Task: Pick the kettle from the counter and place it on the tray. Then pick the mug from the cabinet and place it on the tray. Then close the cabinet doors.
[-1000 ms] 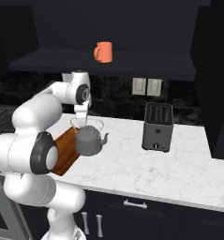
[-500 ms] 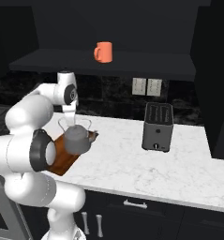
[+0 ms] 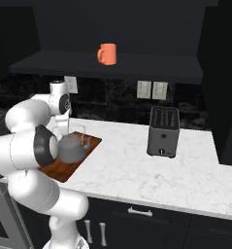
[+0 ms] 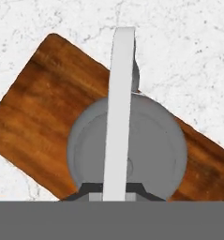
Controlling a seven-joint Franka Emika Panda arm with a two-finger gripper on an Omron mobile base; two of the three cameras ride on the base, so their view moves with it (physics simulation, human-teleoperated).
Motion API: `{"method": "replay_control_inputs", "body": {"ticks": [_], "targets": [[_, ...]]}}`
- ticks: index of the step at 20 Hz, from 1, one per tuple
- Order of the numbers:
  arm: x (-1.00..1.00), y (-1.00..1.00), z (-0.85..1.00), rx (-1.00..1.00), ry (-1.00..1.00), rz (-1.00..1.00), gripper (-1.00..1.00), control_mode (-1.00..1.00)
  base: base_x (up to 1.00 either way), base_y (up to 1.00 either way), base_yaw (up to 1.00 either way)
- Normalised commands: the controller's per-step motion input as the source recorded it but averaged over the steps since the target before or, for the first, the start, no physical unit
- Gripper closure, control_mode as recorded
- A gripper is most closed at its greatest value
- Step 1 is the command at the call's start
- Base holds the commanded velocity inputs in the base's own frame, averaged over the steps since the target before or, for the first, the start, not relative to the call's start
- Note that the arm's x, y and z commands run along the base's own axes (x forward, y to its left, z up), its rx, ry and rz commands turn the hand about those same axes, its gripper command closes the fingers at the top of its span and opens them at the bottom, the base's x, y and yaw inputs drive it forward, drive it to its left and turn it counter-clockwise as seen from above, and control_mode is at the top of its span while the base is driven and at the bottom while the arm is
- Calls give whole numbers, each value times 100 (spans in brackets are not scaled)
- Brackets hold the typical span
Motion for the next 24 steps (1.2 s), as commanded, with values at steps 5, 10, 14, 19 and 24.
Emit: {"method": "replay_control_inputs", "body": {"ticks": [5, 10, 14, 19, 24], "targets": [[43, 21, -6, 0, 0, 0, 100, -100, 0, 0, 0], [8, 2, 10, 5, -14, 0, 100, -100, 0, 0, 0], [0, 0, 10, 3, -17, 0, 100, -100, 0, 0, 0], [0, 0, -3, -1, 2, 0, -100, -100, 0, 0, 0], [-21, 0, -2, -1, 2, 0, -100, -100, 0, 0, 0]]}}
